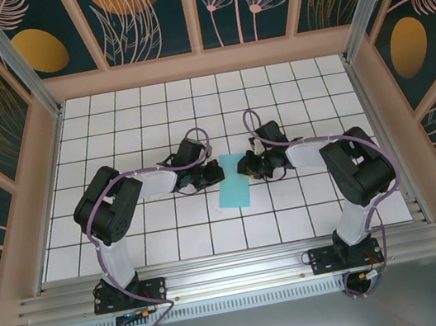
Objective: Fold a paper plane with a square sheet of paper (pick it up from the middle)
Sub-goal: Fold the square sheet of paper in half at the center of the table.
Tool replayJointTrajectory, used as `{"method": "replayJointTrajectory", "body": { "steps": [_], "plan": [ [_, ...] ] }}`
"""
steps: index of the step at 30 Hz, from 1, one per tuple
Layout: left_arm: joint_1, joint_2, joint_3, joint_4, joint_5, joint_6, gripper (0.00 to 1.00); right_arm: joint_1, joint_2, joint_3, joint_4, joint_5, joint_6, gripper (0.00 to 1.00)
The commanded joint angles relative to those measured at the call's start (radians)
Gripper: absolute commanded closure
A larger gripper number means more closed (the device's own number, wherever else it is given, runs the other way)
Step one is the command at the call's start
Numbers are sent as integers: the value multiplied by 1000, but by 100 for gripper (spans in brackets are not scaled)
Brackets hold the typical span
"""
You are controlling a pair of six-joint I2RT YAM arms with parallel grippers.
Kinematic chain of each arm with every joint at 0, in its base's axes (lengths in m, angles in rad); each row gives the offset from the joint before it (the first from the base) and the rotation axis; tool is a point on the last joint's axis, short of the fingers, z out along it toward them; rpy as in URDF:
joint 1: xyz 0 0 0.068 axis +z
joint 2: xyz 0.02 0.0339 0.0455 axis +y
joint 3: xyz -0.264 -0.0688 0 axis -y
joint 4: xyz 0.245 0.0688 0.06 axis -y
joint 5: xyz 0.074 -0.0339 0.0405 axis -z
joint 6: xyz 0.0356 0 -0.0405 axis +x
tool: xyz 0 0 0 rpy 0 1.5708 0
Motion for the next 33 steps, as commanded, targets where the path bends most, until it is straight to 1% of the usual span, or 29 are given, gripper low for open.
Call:
{"method": "replayJointTrajectory", "body": {
  "steps": [1,3,7,13,15,19,23,25,27,29,33],
  "plan": [
    [3,32,-28,-109,-72,11,100,10,-14,-5,-10,10,-6,77],
    [2,27,-27,-110,-77,13,100,24,-58,-25,0,14,-4,77],
    [3,24,-30,-110,-76,11,100,55,-116,-86,53,-24,32,77],
    [3,25,-31,-110,-75,13,100,70,-115,-186,108,-11,72,76],
    [2,23,-30,-110,-76,13,100,89,-116,-211,107,8,76,76],
    [2,25,-26,-111,-75,12,100,91,-141,-222,90,2,71,76],
    [2,24,-24,-117,-77,12,100,116,-230,-217,60,3,72,75],
    [2,23,-25,-114,-77,10,100,130,-258,-234,80,-12,90,74],
    [2,24,-25,-113,-75,7,100,149,-262,-255,112,-40,103,74],
    [3,24,-26,-113,-75,8,100,165,-257,-276,115,-20,116,74],
    [2,21,-28,-112,-74,6,100,170,-221,-335,174,-54,130,73]
  ]
}}
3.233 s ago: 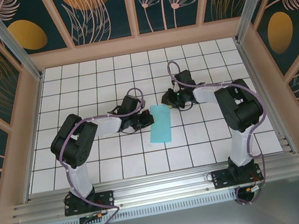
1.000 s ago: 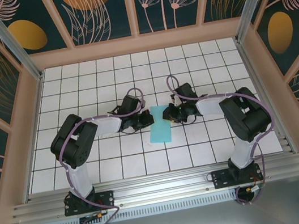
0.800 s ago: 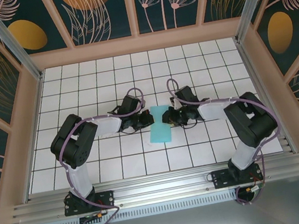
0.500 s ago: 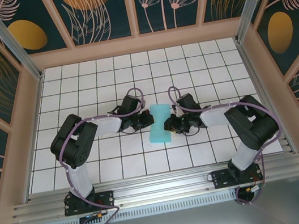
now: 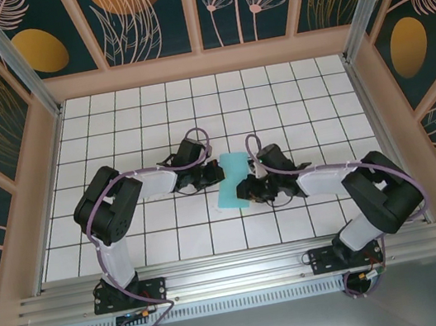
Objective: Fold a paper plane with a square sheet of paper (pick it up from the middle)
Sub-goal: Fold the square sheet of paper in half at the center of the table.
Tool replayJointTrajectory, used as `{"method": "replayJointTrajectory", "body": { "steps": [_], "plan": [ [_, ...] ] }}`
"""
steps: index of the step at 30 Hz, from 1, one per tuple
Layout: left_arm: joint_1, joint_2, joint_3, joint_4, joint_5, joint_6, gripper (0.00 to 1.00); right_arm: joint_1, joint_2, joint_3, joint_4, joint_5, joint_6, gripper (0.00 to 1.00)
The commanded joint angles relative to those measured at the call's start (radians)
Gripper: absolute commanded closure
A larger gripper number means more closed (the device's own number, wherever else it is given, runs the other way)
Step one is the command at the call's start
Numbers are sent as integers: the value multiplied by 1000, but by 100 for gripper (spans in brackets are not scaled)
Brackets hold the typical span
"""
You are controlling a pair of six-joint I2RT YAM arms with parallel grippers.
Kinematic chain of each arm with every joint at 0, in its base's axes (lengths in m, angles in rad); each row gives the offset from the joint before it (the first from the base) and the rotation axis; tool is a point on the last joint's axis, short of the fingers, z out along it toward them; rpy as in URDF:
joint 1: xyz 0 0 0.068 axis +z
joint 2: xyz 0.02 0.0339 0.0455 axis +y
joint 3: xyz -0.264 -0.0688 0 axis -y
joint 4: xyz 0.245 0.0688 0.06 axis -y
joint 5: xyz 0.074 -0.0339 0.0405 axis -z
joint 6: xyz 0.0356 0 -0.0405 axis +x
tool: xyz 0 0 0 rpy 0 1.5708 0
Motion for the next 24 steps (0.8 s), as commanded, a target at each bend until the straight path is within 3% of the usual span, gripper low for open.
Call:
{"method": "replayJointTrajectory", "body": {
  "steps": [1,7,11,14,19,24],
  "plan": [
    [4,21,-27,-112,-71,6,100,10,35,-48,45,-42,26,73],
    [3,-8,-29,-107,-58,-4,100,15,-15,-45,-42,22,8,71],
    [2,-105,-59,-66,-41,-33,99,6,-116,-4,-144,155,-11,66],
    [4,-194,-88,-42,-71,-54,91,-26,-128,20,-178,221,-2,62],
    [4,-299,-135,-54,-171,-61,64,-41,-88,79,-160,232,5,61],
    [5,-260,-147,-15,-88,-83,54,-42,-33,130,-166,283,2,62]
  ]
}}
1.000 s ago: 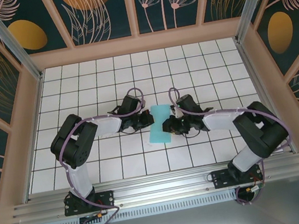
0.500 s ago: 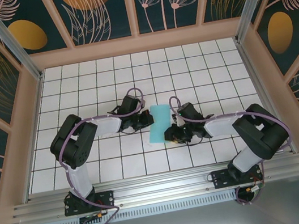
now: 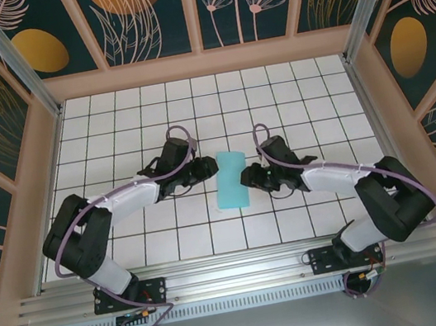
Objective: Fold a paper plane with a square sheet of paper (pick it up from the middle)
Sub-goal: Fold the square sheet of paper in half at the center of the table, then fold the triangle a second time at the center of the table.
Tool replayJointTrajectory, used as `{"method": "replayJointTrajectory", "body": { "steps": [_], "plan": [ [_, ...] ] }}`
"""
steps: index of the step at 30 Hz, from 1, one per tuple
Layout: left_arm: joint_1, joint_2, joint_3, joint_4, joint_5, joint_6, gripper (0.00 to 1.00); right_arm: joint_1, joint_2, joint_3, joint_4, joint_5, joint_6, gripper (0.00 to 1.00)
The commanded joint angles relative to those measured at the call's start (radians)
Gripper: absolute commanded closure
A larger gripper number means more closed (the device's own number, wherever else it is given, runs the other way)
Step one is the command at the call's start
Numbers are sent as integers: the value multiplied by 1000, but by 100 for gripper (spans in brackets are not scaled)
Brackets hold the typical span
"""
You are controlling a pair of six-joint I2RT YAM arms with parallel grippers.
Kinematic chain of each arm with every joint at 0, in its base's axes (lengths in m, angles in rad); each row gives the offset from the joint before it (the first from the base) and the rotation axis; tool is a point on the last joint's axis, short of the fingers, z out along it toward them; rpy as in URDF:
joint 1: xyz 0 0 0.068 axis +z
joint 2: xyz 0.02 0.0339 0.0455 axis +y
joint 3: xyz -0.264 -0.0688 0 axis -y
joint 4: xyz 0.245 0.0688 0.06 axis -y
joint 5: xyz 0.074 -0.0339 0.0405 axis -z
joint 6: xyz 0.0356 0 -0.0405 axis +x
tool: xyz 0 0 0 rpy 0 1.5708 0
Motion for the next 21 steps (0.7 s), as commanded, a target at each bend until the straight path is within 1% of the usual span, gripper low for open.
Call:
{"method": "replayJointTrajectory", "body": {
  "steps": [1,5,7,14,17,21],
  "plan": [
    [2,41,-27,29,48,-27,53,-7,43,43,-20,54,4,63],
    [5,80,-14,57,89,-34,50,-15,87,56,-3,40,3,64],
    [4,106,-11,64,93,-34,46,-18,96,54,3,39,1,64],
    [6,172,16,92,138,-29,45,-29,86,21,29,31,13,63],
    [5,192,25,113,164,-28,47,-32,70,-6,47,27,23,63],
    [5,193,23,137,188,-34,54,-32,52,-38,63,25,37,63]
  ]
}}
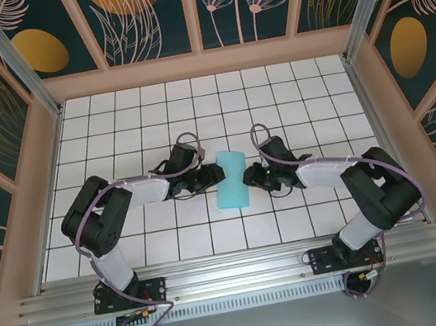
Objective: Fold a paper plane with a square sheet of paper (pick it up from the middle)
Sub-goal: Fold the triangle a second time at the center of the table.
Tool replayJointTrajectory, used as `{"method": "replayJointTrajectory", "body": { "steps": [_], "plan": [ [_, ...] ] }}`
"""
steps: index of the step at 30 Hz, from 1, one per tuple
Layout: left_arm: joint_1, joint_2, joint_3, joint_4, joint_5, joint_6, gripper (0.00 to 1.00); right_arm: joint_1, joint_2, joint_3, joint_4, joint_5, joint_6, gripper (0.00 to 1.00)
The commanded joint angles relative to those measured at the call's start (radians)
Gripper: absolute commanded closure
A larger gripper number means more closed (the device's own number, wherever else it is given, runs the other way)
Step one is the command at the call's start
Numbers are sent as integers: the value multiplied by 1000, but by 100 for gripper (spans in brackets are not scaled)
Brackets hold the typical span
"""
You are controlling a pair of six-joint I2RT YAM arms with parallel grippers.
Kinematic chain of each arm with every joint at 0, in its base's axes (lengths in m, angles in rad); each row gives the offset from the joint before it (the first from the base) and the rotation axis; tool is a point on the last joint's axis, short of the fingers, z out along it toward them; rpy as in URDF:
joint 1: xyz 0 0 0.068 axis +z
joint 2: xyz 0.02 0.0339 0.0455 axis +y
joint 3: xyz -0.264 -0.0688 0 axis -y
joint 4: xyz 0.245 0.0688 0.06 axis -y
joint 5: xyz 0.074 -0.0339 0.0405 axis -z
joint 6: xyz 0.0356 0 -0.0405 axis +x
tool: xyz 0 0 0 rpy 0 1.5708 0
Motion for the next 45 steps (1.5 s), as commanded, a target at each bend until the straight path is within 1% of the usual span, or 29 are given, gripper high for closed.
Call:
{"method": "replayJointTrajectory", "body": {
  "steps": [1,7,10,13,14,15,17,18,20,22,24,26,27,30,33,34,35,37,41,45],
  "plan": [
    [1,19,21,48,50,-1,55,-6,-38,-33,34,-1,29,63],
    [0,20,20,82,96,-8,63,-5,-64,-52,37,-5,29,63],
    [0,12,23,90,105,-17,66,-5,-104,-61,26,8,20,62],
    [1,5,33,96,123,-26,72,2,-179,-87,45,20,-4,59],
    [0,1,31,102,130,-31,74,6,-209,-93,41,33,-16,57],
    [1,-3,31,100,127,-35,75,17,-240,-97,31,50,-35,52],
    [0,-16,25,111,127,-44,75,43,-294,-99,12,82,-76,47],
    [1,-21,17,124,128,-52,74,58,-318,-99,0,98,-95,45],
    [0,-23,10,156,150,-66,69,86,-358,-104,-14,137,-127,44],
    [0,-14,13,180,174,-75,67,94,-384,-116,-24,165,-136,44],
    [1,-2,22,191,195,-74,62,103,-411,-138,-17,194,-134,44],
    [0,25,43,194,238,-48,58,114,-445,-171,6,225,-122,43],
    [1,38,62,175,259,-23,58,118,-460,-185,20,227,-124,43],
    [10,59,91,130,265,26,57,147,-503,-224,51,236,-141,43],
    [15,53,80,160,299,13,61,175,-531,-241,34,269,-162,42],
    [16,53,78,158,292,9,64,187,-539,-239,20,286,-167,42],
    [17,59,82,142,282,8,68,201,-550,-238,8,308,-173,43],
    [17,67,97,91,254,18,72,246,-576,-246,12,387,-192,42],
    [18,56,83,105,229,-12,73,341,-581,-258,37,485,-265,41],
    [17,44,73,133,217,-54,72,442,-523,-212,36,539,-352,38]
  ]
}}
